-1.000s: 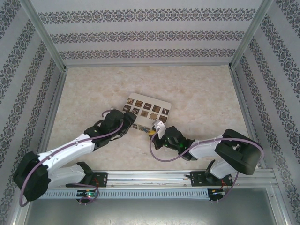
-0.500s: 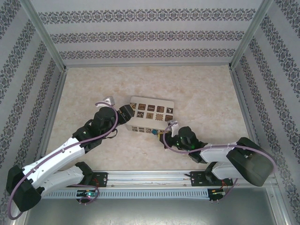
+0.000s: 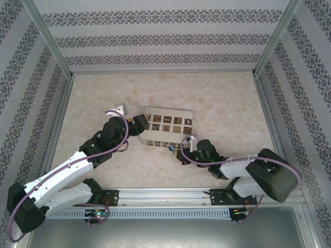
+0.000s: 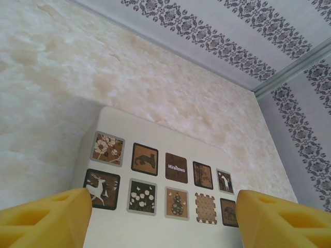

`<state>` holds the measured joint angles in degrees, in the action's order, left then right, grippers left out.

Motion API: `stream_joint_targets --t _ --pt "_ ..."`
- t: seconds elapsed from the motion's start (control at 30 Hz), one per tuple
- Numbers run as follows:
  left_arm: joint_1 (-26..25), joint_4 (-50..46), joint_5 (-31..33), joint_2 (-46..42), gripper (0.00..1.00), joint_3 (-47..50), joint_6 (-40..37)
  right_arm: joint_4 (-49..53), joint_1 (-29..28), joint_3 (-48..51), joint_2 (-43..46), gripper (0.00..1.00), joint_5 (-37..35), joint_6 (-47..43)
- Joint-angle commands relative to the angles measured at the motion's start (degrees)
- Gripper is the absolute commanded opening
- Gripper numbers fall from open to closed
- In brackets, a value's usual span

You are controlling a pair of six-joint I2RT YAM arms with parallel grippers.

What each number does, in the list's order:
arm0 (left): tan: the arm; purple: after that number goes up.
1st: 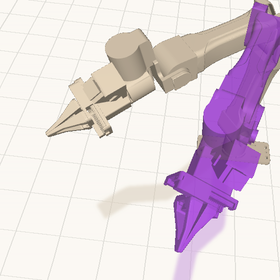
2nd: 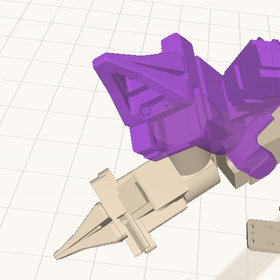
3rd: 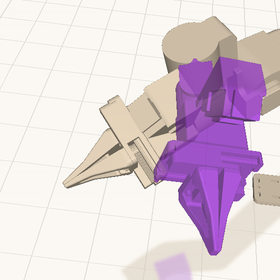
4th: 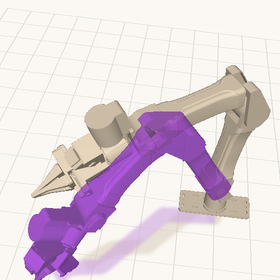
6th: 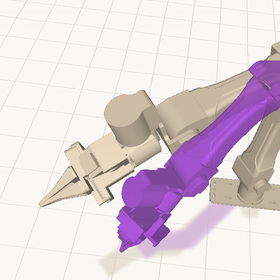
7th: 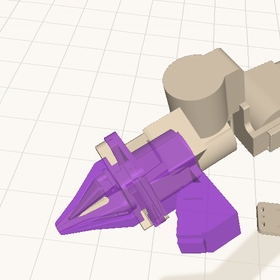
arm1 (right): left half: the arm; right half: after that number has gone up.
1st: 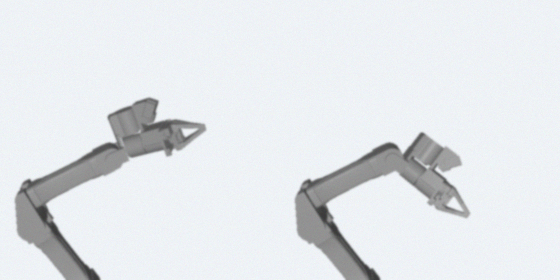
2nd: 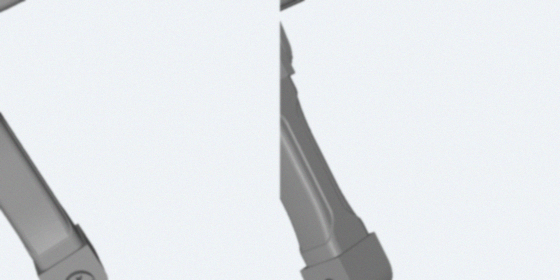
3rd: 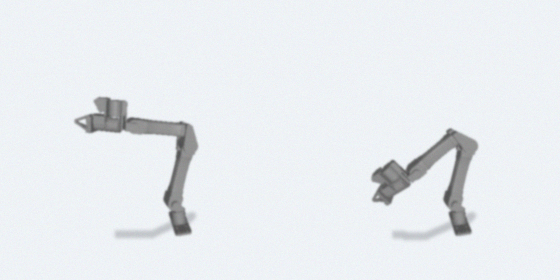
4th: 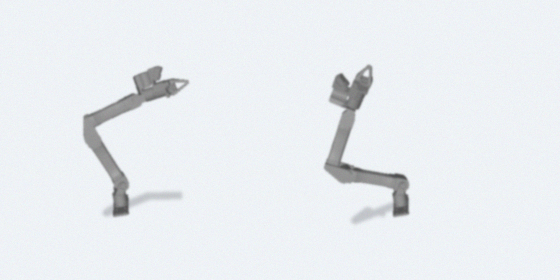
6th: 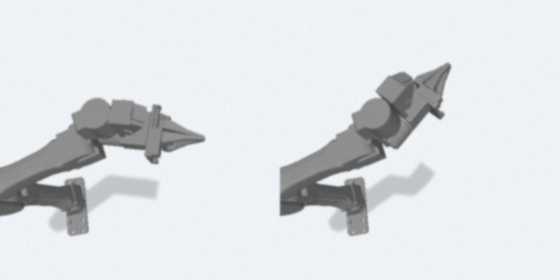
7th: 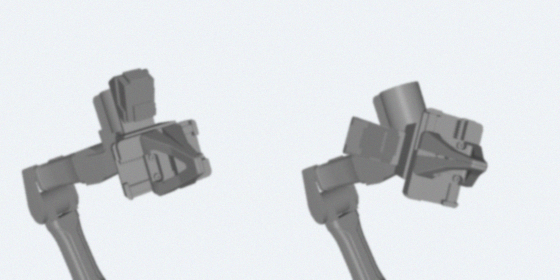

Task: Unlock the padlock with the key

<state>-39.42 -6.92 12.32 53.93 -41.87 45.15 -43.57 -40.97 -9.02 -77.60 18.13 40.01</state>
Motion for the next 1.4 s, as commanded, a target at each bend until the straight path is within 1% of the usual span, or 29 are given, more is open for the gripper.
stream_joint_targets --t 0.0,0.17,0.2,0.3,0.37,0.5,0.57,0.7,0.8,0.9,0.97,1.07,1.2,1.37 --pt "-0.65 -1.22 2.57 -0.65 0.74 -0.85 -2.10 -0.64 0.54 -1.41 -1.43 0.01 0.76 0.99" --pt "-0.13 -3.31 3.80 -1.24 0.76 -1.16 -2.96 -0.40 0.85 -2.12 -2.37 0.07 0.24 2.44" --pt "0.00 -3.88 3.91 -1.29 0.76 -1.49 -3.66 -0.23 0.97 -2.15 -2.27 0.10 0.30 2.44" --pt "0.22 -5.83 4.96 -1.50 0.78 -2.52 -5.99 0.68 1.29 -2.22 -1.23 0.21 0.33 2.40" --pt "0.47 -6.81 5.58 -1.60 0.79 -3.08 -7.44 3.41 1.50 -2.22 0.46 0.27 0.11 1.98" --pt "1.22 -7.56 6.06 -1.85 0.81 -3.74 -9.31 9.99 2.17 -2.87 5.72 0.36 -0.68 0.17" --pt "1.90 -7.50 5.84 -1.95 0.83 -3.89 -10.27 14.14 2.59 -3.10 9.70 0.42 -1.63 -0.89" --pt "4.06 -7.50 3.67 -1.81 0.89 -4.07 -11.68 20.84 3.50 -3.22 17.61 0.55 -3.17 -2.04" --pt "7.63 -6.66 -1.49 -1.49 0.94 -3.26 -10.55 23.74 4.53 -2.79 22.58 0.67 -2.99 -1.62" --pt "14.32 -2.10 -11.00 -1.31 0.94 -0.52 -6.42 25.47 5.41 -2.41 25.33 0.78 -1.10 -1.34" --pt "17.82 0.65 -15.48 -0.72 0.95 0.94 -3.91 25.73 5.65 -1.94 26.20 0.86 -0.10 -0.86" --pt "21.49 3.32 -21.27 1.82 0.95 1.32 -3.44 25.71 5.80 -1.31 27.05 0.98 1.15 0.55" --pt "23.72 3.83 -27.33 7.23 0.95 -0.73 -5.93 25.73 5.87 -1.03 27.33 0.99 3.83 1.45" --pt "24.58 5.12 -32.15 14.46 0.95 -2.83 -9.04 25.64 5.82 -1.01 26.81 0.98 4.96 2.41"
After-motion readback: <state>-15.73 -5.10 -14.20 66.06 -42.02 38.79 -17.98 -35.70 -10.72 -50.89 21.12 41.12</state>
